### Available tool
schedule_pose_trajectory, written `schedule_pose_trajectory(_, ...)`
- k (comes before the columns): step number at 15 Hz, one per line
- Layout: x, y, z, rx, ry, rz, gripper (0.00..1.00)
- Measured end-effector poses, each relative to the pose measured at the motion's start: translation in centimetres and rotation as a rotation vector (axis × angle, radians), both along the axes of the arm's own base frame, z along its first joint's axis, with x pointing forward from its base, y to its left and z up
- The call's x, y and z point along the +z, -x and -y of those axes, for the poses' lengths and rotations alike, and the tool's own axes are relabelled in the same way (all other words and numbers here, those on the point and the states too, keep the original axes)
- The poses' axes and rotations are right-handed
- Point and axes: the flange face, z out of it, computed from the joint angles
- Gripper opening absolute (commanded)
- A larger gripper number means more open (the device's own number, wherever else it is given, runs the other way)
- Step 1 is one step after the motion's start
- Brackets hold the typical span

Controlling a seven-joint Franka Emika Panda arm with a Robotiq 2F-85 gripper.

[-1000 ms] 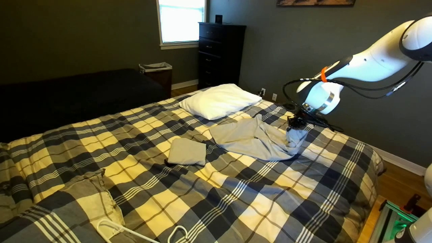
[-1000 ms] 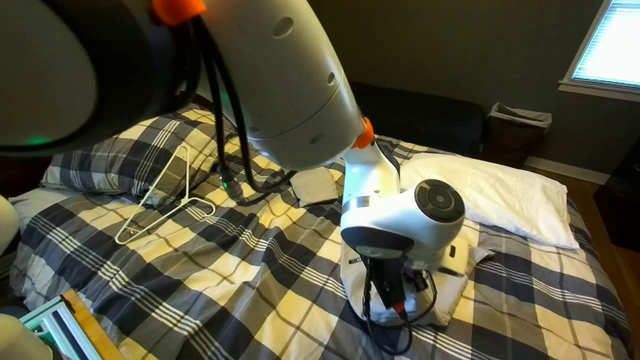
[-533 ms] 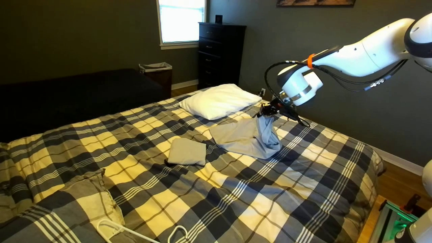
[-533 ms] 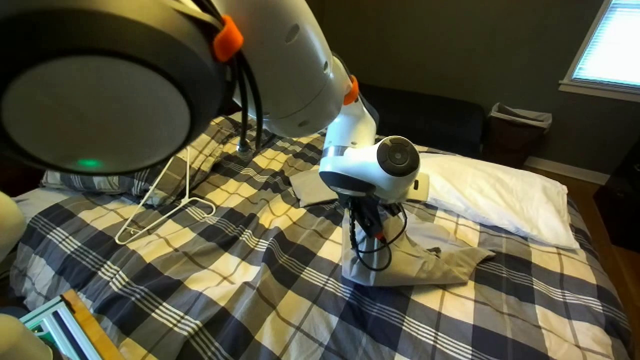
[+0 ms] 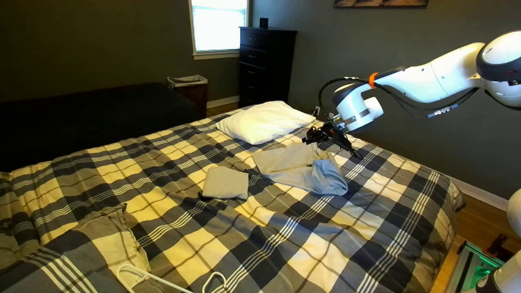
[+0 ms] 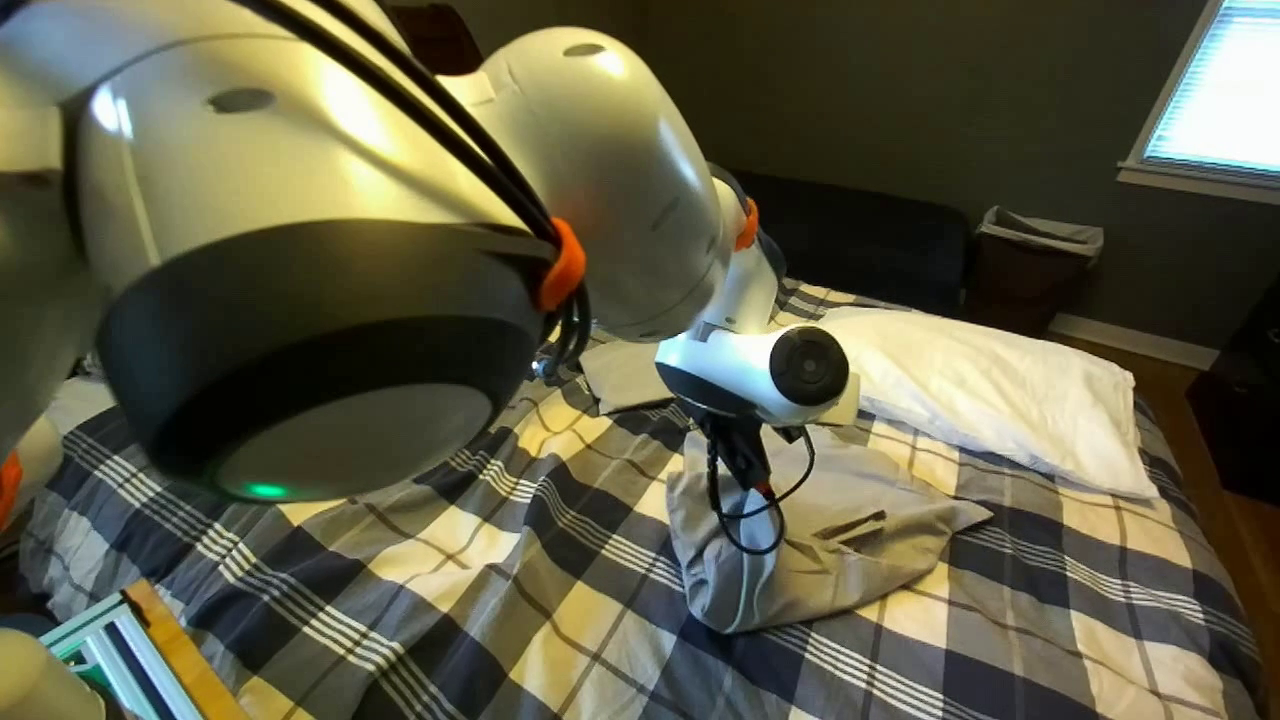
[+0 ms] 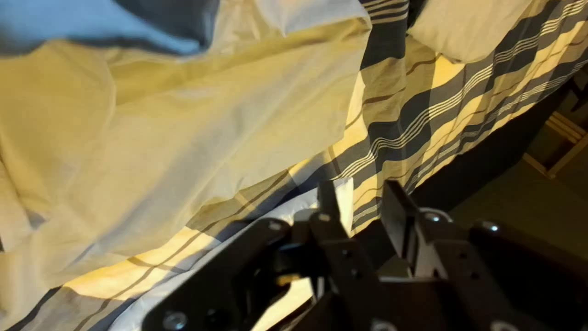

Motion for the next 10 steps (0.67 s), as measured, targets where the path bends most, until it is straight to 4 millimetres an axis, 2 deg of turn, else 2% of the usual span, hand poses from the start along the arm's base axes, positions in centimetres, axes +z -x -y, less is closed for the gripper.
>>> schedule_pose_trajectory(2, -0.9, 0.2, 0.5, -0.008, -0.003, -0.011, 0.79)
schedule_pose_trajectory(5, -1.0, 0.2, 1.2, -0.02, -0.011, 0.0, 1.0)
schedule_pose_trajectory(10, 0.1, 1.5, 4.9, -0.082, 0.012, 0.007, 1.0)
